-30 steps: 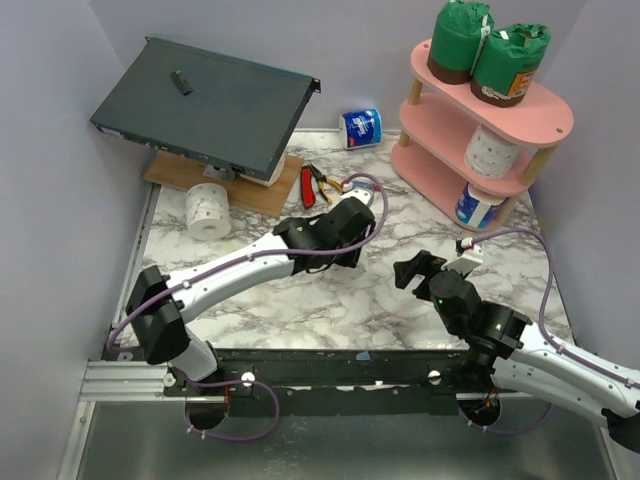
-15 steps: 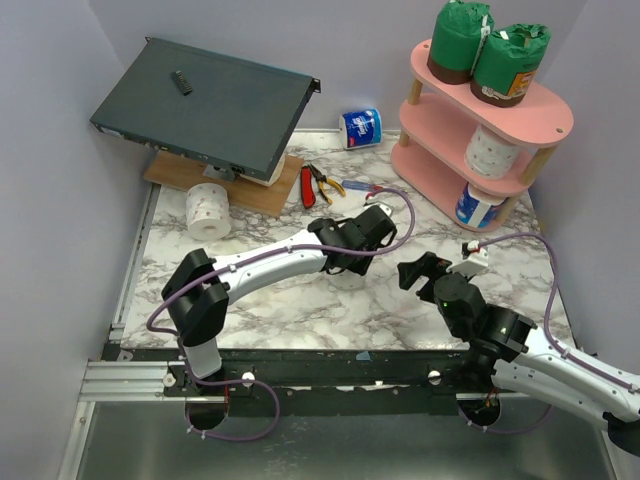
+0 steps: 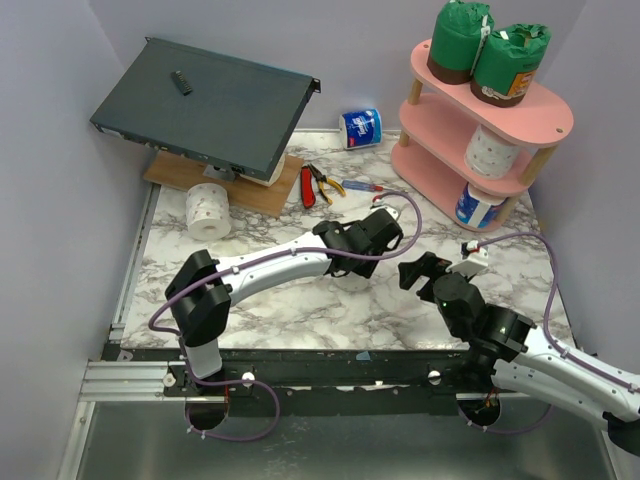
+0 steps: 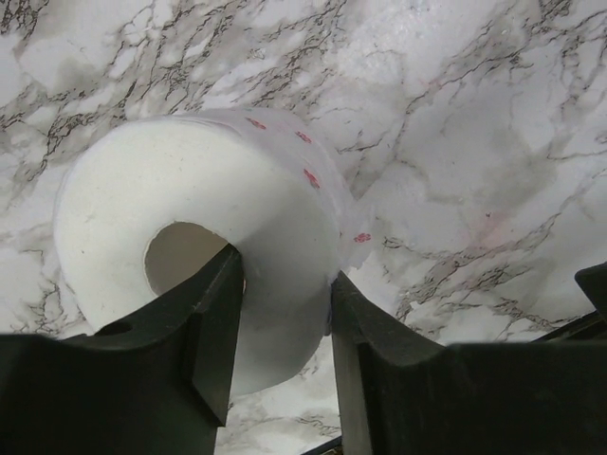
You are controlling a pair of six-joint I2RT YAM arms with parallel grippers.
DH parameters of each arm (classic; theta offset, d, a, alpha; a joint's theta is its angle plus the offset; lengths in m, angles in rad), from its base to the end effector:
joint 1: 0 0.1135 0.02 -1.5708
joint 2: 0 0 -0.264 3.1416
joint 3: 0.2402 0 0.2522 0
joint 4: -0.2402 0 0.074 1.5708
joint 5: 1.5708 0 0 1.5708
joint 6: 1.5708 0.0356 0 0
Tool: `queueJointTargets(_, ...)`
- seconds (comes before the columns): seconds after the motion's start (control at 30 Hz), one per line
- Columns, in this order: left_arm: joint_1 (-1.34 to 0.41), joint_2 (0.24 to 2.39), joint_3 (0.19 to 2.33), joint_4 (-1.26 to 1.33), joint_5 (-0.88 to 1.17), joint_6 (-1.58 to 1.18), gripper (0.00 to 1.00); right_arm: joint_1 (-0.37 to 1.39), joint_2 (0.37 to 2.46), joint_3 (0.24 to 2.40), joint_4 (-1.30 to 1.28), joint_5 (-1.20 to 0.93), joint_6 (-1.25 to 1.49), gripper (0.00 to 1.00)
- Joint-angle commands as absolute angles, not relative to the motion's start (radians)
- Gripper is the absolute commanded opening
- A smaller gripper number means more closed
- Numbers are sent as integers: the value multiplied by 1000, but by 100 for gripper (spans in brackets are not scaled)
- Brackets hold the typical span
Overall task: Place and organize the paper towels onto the shelf
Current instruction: Place the paper towel at the center of the board.
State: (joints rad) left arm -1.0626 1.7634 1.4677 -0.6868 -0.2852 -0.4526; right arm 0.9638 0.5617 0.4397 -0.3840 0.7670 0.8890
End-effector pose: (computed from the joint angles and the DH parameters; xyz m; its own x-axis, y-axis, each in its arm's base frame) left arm 0.1948 -0.3292 0.2686 -0.6974 0.3897 -0.6014 0.5086 0.8604 -0.0322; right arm 0.0968 0.0961 0.2356 -0.3646 0.4551 -0.8124 0.0602 0.8821 0.4672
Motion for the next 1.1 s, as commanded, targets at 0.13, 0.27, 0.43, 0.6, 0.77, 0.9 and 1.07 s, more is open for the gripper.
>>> queueJointTargets(0.13, -1069, 1668, 1512, -740, -380, -468, 59, 971, 543, 422, -379, 813, 884, 94)
queueJointTargets(0.27, -1070, 1638, 1506, -766, -395, -495, 69, 970, 543, 423, -380, 812, 885, 94)
queueJointTargets(0.43, -1073, 1498, 1395, -707, -493, -546, 99, 970, 529, 421, -388, 811, 904, 95)
queueJointTargets(0.6, -1015, 1352, 1202, -544, -491, -674, 99, 970, 497, 425, -417, 817, 951, 97)
queueJointTargets(0.77, -898, 1427, 1244, -637, -227, -758, 99, 971, 465, 428, -432, 809, 957, 98)
queueJointTargets(0.9, -898, 1366, 1080, -432, -129, -840, 98, 970, 415, 415, -437, 819, 957, 98)
queueJointTargets(1.07, -896, 1349, 1019, -379, -167, -967, 96, 970, 361, 389, -416, 813, 935, 98)
